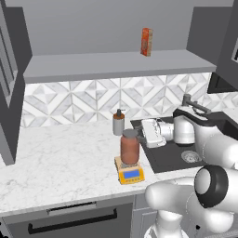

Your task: Pick the honey bottle and place it on the digital scale for weighing, and close the cabinet.

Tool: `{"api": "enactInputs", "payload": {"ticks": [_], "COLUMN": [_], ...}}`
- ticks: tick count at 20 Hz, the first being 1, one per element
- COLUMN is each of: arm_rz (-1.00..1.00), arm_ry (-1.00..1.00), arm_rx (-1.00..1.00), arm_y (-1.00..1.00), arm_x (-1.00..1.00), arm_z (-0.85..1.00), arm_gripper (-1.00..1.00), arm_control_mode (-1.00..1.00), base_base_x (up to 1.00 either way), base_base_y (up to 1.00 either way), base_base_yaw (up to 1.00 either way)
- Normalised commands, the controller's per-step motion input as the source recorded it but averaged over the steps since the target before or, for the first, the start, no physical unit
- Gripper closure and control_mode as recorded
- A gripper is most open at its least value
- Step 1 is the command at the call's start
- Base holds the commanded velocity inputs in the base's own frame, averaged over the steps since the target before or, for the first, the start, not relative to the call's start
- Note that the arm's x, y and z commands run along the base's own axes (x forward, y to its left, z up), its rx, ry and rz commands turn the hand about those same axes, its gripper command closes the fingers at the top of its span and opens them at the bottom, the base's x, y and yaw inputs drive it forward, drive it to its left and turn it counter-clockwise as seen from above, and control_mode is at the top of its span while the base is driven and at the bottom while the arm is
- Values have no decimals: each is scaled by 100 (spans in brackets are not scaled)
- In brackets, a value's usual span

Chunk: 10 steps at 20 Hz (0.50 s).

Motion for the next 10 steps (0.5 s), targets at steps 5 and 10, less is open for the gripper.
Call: {"api": "enactInputs", "payload": {"ticks": [5, 10], "arm_rz": [0, 0], "arm_ry": [-4, -1], "arm_rx": [0, 0], "arm_y": [0, 0], "arm_x": [-24, -23], "arm_z": [0, 0], "arm_gripper": [-100, -100], "arm_control_mode": [-100, -100], "base_base_x": [0, 0], "base_base_y": [0, 0], "base_base_yaw": [0, 0]}}
